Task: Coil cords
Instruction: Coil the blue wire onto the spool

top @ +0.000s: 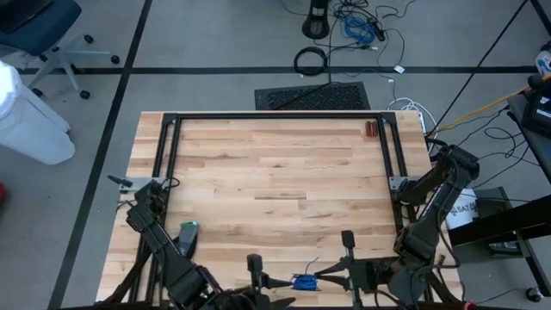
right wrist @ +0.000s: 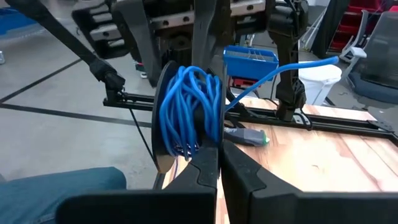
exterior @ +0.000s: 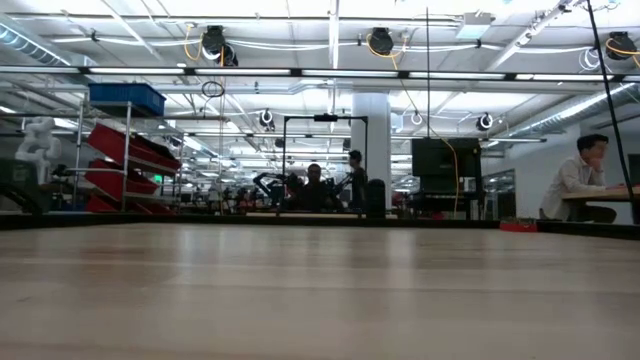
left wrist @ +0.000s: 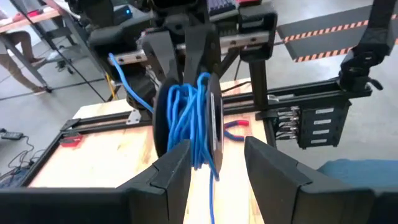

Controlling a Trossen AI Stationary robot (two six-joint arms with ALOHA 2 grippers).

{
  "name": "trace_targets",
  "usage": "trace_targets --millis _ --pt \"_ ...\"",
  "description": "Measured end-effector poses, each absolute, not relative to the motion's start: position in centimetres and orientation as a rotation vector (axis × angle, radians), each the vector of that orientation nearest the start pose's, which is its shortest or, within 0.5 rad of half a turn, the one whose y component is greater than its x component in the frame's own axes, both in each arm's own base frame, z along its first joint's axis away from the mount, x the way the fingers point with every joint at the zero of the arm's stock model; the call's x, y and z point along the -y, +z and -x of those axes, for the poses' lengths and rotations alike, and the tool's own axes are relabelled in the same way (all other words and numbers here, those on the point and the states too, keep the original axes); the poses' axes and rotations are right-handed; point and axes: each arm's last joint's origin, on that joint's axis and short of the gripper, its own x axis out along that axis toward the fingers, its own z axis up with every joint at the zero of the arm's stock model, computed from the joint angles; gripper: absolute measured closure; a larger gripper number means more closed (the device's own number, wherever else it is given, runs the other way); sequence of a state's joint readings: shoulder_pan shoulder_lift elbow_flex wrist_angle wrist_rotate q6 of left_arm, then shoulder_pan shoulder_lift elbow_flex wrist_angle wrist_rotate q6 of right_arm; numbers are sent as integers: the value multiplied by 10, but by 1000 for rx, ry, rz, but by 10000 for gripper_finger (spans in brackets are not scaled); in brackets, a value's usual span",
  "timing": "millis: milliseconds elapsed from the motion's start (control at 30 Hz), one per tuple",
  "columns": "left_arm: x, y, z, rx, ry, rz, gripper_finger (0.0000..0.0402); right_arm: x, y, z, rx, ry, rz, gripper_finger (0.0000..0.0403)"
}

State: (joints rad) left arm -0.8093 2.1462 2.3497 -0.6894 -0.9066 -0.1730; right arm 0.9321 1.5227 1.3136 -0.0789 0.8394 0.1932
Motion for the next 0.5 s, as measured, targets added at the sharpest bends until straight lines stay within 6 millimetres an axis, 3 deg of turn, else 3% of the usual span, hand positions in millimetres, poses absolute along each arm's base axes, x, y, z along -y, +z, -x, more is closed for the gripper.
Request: trace_targets --millis 500 --pt "324 386 -344 -303 166 -157 244 -262 350 -222 -189 71 29 403"
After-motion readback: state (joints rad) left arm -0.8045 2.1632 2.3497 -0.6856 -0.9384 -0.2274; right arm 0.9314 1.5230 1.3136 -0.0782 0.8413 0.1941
